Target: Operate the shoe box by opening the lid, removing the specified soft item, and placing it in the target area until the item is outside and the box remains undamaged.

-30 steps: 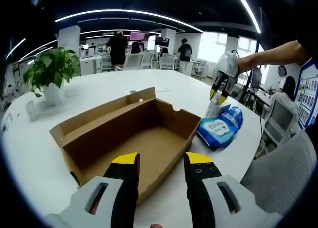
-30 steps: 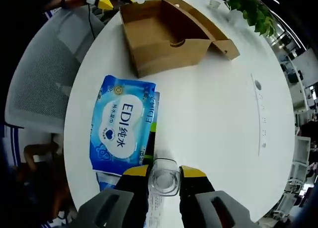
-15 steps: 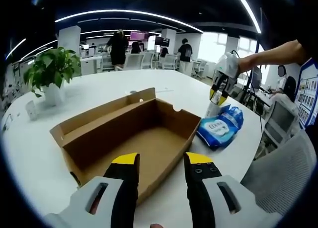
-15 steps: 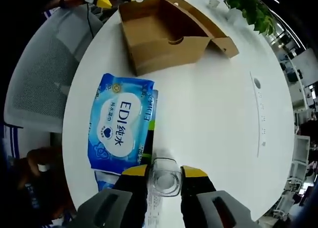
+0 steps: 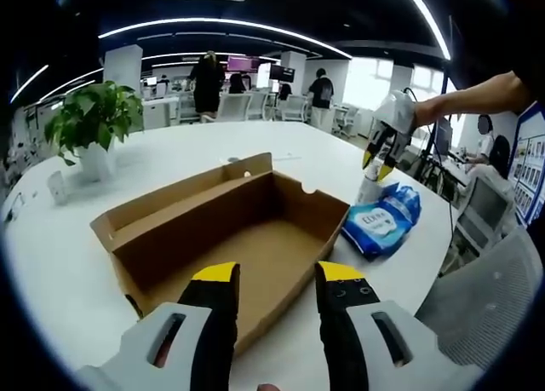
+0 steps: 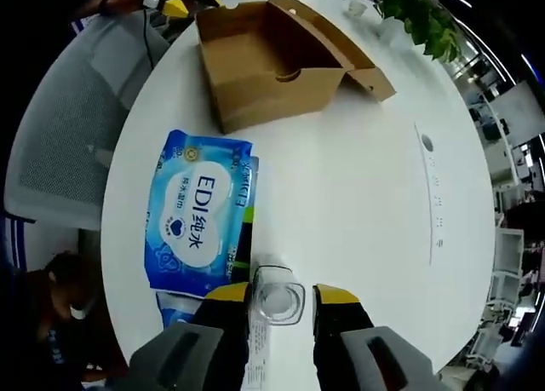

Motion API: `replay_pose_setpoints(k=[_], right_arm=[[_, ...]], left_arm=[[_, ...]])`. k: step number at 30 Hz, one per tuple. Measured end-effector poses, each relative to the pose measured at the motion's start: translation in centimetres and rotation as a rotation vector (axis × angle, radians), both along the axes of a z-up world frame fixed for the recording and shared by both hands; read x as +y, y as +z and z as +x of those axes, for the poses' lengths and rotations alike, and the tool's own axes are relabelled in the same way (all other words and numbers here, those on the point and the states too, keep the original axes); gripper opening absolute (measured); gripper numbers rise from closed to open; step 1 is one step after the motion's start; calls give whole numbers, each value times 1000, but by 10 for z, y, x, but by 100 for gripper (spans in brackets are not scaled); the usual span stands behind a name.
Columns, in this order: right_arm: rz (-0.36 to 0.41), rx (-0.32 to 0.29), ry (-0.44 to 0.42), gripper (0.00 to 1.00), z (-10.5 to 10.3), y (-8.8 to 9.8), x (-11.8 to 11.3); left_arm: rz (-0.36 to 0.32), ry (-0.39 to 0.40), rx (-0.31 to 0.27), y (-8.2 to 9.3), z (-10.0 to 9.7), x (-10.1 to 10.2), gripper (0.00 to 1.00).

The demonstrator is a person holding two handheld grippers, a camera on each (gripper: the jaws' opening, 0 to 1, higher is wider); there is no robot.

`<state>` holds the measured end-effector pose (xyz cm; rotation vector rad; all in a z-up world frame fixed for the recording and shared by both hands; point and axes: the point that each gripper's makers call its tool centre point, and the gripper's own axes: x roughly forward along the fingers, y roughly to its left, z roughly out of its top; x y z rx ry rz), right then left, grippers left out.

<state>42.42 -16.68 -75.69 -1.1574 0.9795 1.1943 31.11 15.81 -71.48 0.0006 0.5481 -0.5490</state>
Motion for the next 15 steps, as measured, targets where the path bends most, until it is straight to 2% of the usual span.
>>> replay_pose_setpoints(k=[10, 15], right_arm=[[26, -62, -49, 28, 1, 18, -7], [39, -77, -70, 29, -1, 24, -11]], left_arm=[[-9, 119, -8, 1, 10, 30, 35], [-27, 145, -4, 3, 10, 34, 35]])
